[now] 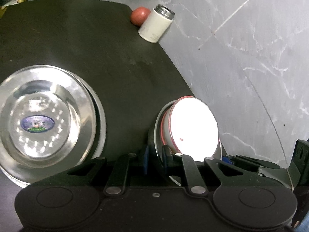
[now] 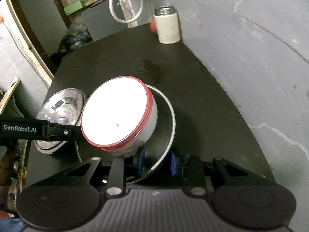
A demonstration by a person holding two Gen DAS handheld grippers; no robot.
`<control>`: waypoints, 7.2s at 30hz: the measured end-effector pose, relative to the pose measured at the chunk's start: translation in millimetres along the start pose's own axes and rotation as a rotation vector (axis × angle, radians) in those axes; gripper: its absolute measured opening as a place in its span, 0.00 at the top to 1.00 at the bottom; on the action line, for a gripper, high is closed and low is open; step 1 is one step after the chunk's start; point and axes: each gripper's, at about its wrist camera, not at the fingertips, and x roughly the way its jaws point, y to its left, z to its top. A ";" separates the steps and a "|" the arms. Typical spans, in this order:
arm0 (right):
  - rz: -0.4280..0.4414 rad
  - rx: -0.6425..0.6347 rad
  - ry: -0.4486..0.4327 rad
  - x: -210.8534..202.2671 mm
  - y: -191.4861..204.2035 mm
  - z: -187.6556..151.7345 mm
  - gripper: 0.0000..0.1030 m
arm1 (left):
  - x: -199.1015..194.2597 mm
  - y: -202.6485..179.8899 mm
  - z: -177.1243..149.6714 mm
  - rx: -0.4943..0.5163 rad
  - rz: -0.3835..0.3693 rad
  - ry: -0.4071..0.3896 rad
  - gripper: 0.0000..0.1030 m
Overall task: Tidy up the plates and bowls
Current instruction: 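Lift the steel bowl with both tools and carry it over the plate stack, then lower the steel bowl onto the plate stack with both tools, then open both tools and pull them back from the stack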
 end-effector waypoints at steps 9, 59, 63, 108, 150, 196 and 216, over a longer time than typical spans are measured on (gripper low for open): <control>0.060 -0.050 -0.019 4.3 25.7 17.7 0.71 | -34.9 13.8 4.0 -0.034 0.050 -0.058 0.87; 0.214 -0.183 0.087 69.8 147.6 55.5 0.71 | -100.6 133.5 24.0 -0.205 0.218 -0.076 0.88; 0.212 -0.178 0.091 71.5 149.3 55.2 0.71 | -97.5 135.3 24.4 -0.205 0.220 -0.067 0.88; 0.177 -0.149 0.083 70.6 149.4 51.9 0.71 | -82.6 137.4 27.0 -0.165 0.220 -0.014 0.88; 0.200 -0.232 0.054 70.2 150.7 51.3 0.68 | -75.7 117.8 28.1 -0.160 0.351 -0.046 0.87; 0.230 -0.232 -0.103 25.8 124.9 36.3 0.22 | -107.0 83.3 -8.1 -0.185 0.473 -0.224 0.31; 0.040 -0.030 -0.383 -78.6 144.4 -38.7 0.00 | -190.1 71.4 -92.9 0.030 0.299 -0.465 0.01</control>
